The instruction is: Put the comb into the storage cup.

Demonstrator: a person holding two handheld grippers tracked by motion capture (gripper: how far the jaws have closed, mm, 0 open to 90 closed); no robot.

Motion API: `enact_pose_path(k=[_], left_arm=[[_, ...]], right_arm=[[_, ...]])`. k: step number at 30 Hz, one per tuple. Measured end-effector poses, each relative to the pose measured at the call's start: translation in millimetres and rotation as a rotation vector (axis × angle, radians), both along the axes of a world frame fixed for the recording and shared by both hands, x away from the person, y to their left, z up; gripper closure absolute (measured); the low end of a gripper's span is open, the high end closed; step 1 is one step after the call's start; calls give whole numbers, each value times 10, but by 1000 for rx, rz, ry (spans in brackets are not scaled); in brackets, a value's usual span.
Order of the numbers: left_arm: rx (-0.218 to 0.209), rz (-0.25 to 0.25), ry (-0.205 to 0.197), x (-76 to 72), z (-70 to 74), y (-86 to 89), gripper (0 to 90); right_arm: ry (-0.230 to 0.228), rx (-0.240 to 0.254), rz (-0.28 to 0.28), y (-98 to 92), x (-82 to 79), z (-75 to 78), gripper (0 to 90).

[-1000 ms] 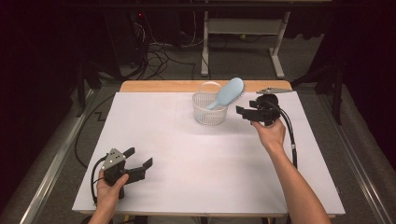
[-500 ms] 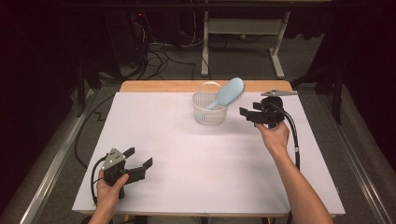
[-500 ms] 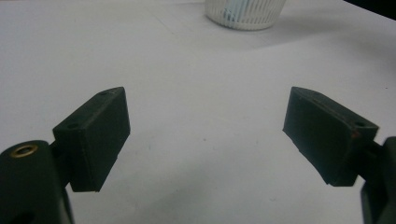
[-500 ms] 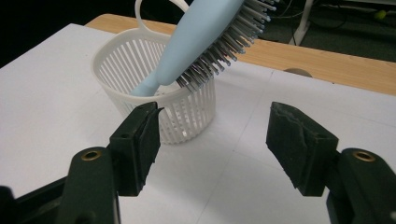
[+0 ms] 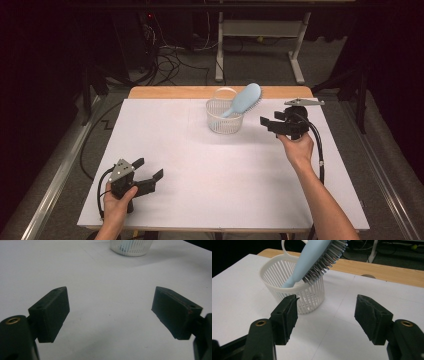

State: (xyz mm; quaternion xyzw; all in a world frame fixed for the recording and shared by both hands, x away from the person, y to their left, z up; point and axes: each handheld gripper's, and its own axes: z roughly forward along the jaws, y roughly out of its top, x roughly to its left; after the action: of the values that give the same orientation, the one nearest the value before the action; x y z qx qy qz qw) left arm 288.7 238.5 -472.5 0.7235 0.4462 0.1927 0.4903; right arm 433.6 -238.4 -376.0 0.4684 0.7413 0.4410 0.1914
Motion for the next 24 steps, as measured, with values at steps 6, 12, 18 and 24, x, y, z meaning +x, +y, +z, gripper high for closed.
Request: enact_pose_path(k=[6, 12, 18, 24], left_arm=[[-1, 1, 0, 0, 1, 1, 155], [-1, 1, -1, 0, 1, 1, 155], [-2, 2, -1, -1, 1, 2, 155], [-3, 2, -1, 0, 1, 2, 155]], right_arm=[[-2, 6, -2, -35, -32, -14, 358], [-5, 14, -3, -76, -62, -3, 358], [-6, 16, -5, -114, -100, -18, 358], [-7, 20, -8, -156, -128, -44, 358]])
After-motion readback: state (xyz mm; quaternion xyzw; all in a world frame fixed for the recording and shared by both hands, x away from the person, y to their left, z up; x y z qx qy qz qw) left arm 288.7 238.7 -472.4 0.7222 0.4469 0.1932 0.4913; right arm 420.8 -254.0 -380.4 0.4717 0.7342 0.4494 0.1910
